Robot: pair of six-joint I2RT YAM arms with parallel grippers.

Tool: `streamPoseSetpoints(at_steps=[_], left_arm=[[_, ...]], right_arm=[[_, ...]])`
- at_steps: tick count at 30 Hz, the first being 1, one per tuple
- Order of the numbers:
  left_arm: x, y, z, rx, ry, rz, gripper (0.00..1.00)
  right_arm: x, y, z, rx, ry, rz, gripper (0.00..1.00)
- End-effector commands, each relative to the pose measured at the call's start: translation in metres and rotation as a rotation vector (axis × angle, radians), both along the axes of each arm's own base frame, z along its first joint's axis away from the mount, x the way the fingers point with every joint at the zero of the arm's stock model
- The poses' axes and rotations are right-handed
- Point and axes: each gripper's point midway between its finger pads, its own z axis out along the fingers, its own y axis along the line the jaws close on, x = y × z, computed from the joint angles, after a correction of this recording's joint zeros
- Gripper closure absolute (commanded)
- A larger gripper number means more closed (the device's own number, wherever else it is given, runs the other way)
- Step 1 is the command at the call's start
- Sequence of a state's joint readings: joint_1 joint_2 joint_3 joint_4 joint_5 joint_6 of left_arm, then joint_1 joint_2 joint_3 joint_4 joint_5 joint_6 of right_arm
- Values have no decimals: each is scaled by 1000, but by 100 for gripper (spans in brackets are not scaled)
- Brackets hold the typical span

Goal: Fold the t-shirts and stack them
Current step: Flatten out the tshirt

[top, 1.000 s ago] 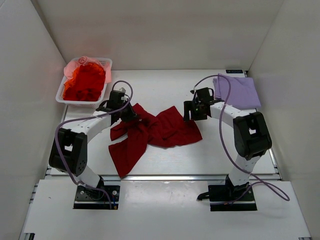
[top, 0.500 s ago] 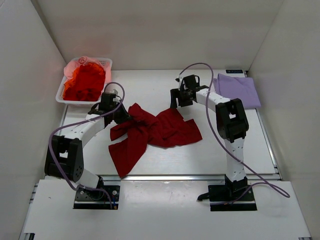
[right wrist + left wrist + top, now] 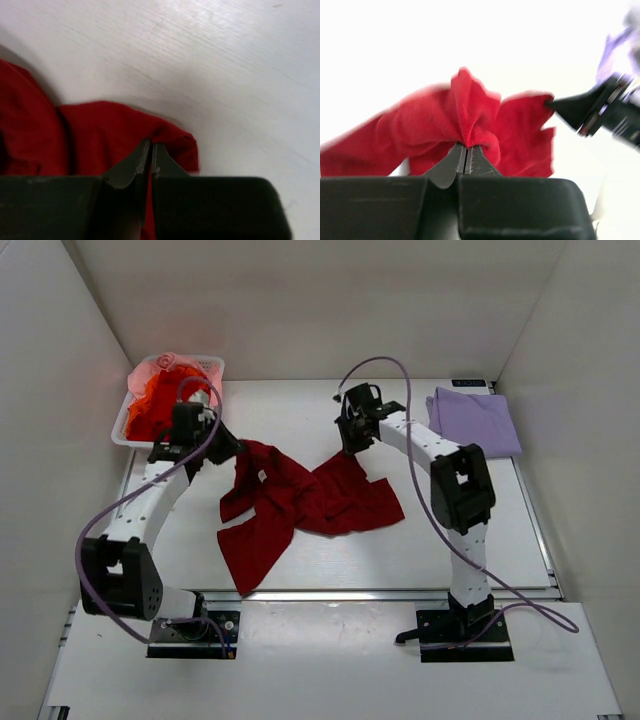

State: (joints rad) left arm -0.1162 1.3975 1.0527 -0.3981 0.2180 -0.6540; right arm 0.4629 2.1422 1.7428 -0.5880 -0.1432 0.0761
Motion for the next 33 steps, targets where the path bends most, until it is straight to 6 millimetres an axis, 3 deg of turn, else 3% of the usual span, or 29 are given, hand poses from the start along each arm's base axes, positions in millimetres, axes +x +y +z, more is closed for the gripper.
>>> streamPoseSetpoints(at_steps=[1,3,6,7,9,12,13,15,19,21,22,26,28,30,33], left_arm=[[7,14,120,-19,-284,33,100],[0,23,149,-24,-333,56,100],[-19,34,201,-15,-442,75,100],[-24,39,214,-5,-468,83,100],[-43,47,243,9,-545,113,100],[-72,58,290,30,-675,174,100],[-78,57,298,31,-698,178,100],[-104,63,327,45,-792,218,100],[-134,59,359,39,-874,221,100],[-149,64,374,35,-921,255,100],[-153,61,379,23,-933,245,100],[-170,66,402,13,-983,273,100],[-168,67,401,35,-970,277,100],[-154,63,388,73,-936,254,100],[-123,52,353,100,-860,193,100]], right_arm=[[10,-30,173,56,-347,-110,100],[-1,-52,220,68,-452,-171,100],[-43,-93,299,123,-634,-272,100],[-51,-98,310,141,-655,-284,100],[-85,-121,348,201,-762,-319,100],[-128,-151,381,294,-860,-356,100],[-133,-165,384,299,-876,-385,100],[-163,-179,399,362,-925,-376,100],[-190,-214,414,359,-978,-410,100],[-207,-215,429,374,-1017,-367,100],[-207,-222,431,361,-1027,-387,100],[-208,-206,439,402,-1014,-347,100],[-202,-204,440,406,-1004,-340,100],[-189,-200,428,427,-952,-308,100],[-170,-202,407,456,-889,-297,100]])
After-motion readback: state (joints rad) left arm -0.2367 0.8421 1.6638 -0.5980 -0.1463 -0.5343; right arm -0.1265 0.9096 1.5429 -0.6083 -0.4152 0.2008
